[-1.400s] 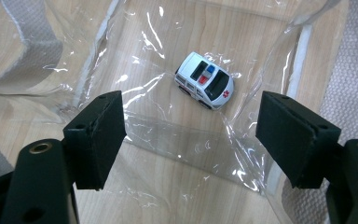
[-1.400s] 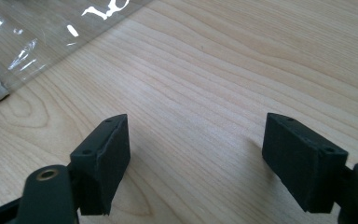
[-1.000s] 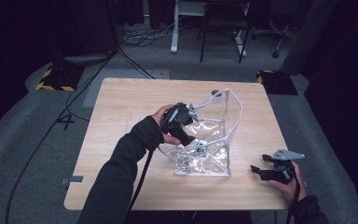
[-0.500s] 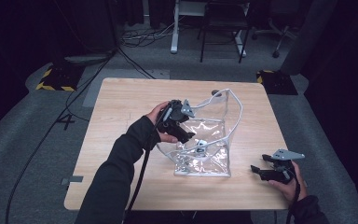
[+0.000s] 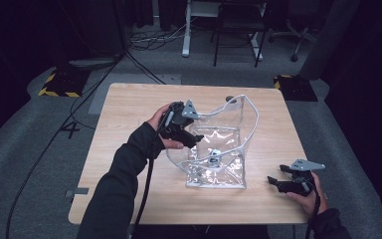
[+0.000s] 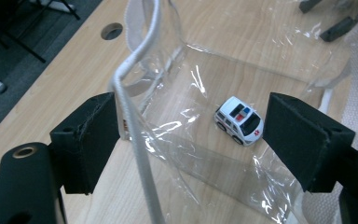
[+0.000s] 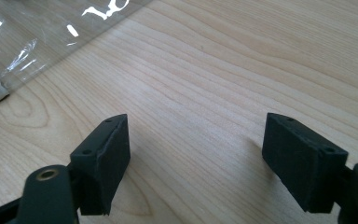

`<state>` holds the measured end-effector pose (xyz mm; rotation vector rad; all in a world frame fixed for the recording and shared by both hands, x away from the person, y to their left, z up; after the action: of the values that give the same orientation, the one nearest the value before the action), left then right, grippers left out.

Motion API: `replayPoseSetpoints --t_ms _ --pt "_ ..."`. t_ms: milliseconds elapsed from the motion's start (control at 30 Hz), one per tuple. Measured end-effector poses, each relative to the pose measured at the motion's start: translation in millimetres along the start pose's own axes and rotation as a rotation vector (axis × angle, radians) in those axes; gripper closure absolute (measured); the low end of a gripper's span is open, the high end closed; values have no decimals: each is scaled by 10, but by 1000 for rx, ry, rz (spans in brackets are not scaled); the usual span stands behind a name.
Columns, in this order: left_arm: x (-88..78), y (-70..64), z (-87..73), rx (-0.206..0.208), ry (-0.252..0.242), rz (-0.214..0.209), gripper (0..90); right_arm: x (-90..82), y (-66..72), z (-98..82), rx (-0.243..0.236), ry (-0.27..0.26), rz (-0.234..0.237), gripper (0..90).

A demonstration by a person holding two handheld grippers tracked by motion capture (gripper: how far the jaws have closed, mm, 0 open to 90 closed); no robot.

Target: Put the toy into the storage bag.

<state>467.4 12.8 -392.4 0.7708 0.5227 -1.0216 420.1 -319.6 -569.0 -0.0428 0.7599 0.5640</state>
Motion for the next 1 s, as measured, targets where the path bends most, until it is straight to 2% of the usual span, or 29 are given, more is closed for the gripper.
replayPoseSetpoints --t_ms 33,67,100,133,200,233,267,300,333,467,533,567,633,700,767,800,833,867,900,1000 --pt "0 0 0 0 0 0 182 0 0 0 0 0 0 235" --pt "-23 48 -15 -7 -6 26 181 0 0 0 0 0 0 236" --pt "-23 48 -15 -7 -6 26 181 0 0 0 0 0 0 236" --pt "-34 62 -16 -25 -18 41 181 0 0 0 0 0 0 236" --pt "-67 83 -24 -32 -25 40 181 0 0 0 0 0 0 235" --pt "-92 115 -32 -34 -30 63 181 0 0 0 0 0 0 236" --pt "-117 137 -35 -58 -50 71 182 0 0 0 0 0 0 236" --pt "-117 137 -35 -58 -50 71 185 0 0 0 0 0 0 236" --pt "-143 179 -60 -71 -51 94 186 0 0 0 0 0 0 235" --pt "-177 221 -114 -78 -44 105 185 0 0 0 0 0 0 236" --pt "-200 246 -145 -99 -46 115 185 0 0 0 0 0 0 236" --pt "-215 265 -163 -91 -39 123 185 0 0 0 0 0 0 236" --pt "-235 283 -183 -105 -47 131 184 0 0 0 0 0 0 236" --pt "-259 326 -219 -117 -45 159 180 0 0 0 0 0 0 236" --pt "-261 328 -239 -124 -40 155 179 0 0 0 1 0 0 235" --pt "-277 360 -272 -125 -30 174 179 0 0 0 0 0 0 236" --pt "-277 360 -272 -125 -30 174 178 0 0 0 0 0 0 236" --pt "-267 377 -260 -157 -59 192 178 0 0 0 0 0 0 236" --pt "-275 404 -292 -159 -46 209 175 0 0 0 0 0 0 235" --pt "-292 436 -337 -149 -25 226 180 0 0 0 0 0 0 236"
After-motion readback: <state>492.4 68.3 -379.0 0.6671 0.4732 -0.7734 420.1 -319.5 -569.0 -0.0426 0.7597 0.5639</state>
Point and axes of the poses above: each handheld gripper's, and its own axes: x roughly forward along the jaws, z roughly out of its top, y roughly to its left, the point moved 10 cm from there along x, roughly forward along the jaws, and after that the axes turned 13 degrees about x, right-handed, at the moved point
